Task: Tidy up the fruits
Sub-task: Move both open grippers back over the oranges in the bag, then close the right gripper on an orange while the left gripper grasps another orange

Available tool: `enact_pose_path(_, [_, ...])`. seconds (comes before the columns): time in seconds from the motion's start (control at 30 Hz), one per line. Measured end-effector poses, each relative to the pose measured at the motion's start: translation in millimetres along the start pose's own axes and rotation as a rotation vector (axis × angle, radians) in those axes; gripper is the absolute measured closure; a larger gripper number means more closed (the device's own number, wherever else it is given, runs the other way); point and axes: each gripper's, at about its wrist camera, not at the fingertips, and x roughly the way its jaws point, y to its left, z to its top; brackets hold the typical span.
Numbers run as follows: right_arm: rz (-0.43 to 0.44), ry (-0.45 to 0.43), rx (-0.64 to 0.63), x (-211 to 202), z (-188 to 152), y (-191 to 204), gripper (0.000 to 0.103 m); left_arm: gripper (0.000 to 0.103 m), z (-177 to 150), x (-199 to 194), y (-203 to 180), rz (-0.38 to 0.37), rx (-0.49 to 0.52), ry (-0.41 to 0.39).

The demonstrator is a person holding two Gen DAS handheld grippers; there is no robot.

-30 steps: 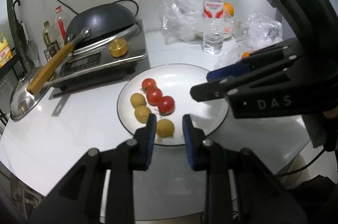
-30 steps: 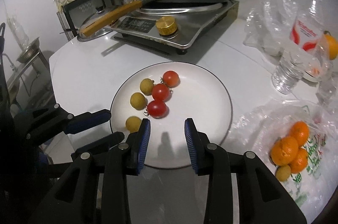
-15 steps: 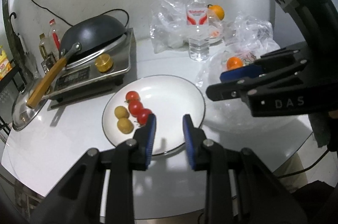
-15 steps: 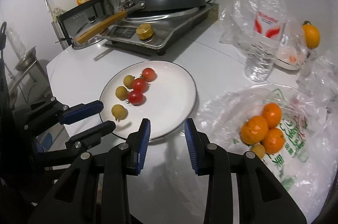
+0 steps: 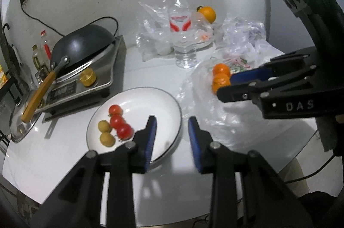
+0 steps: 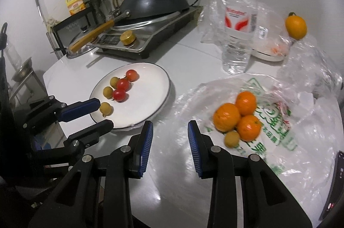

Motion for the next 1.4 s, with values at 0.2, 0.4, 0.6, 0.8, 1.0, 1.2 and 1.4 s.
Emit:
enact_pose_path(0.2, [-0.011, -0.008, 0.023, -9, -7, -19, 0.067, 0.067, 9, 2, -15, -0.011, 0.015, -0.002])
enact_pose_path(0.4, [-0.017, -0.015, 0.042, -15, -13, -36, 0.067, 0.066, 17, 7, -31, -0.026, 0.029, 0.003])
enact_pose_path(0.6, [-0.024, -0.021, 0.063, -19, -17, -53, 0.067, 0.049, 25, 13, -41, -0.037, 0.026, 0.001])
enact_pose_path(0.8, [-0.027, -0.020, 0.084, -18, -20, -68, 0.067, 0.049, 31, 20, -49, -0.046, 0.040, 0.009])
enact_pose_path(1.0, [-0.028, -0.018, 0.100, -15, -21, -82, 0.067, 0.049, 35, 30, -57, -0.051, 0.056, 0.021])
enact_pose_path(1.2, [-0.024, -0.008, 0.110, -8, -20, -92, 0.067, 0.049, 40, 42, -62, -0.059, 0.061, 0.032])
enact_pose_path(1.4, [-0.019, 0.004, 0.118, 0, -19, -101, 0.067, 0.049, 45, 54, -64, -0.065, 0.060, 0.039])
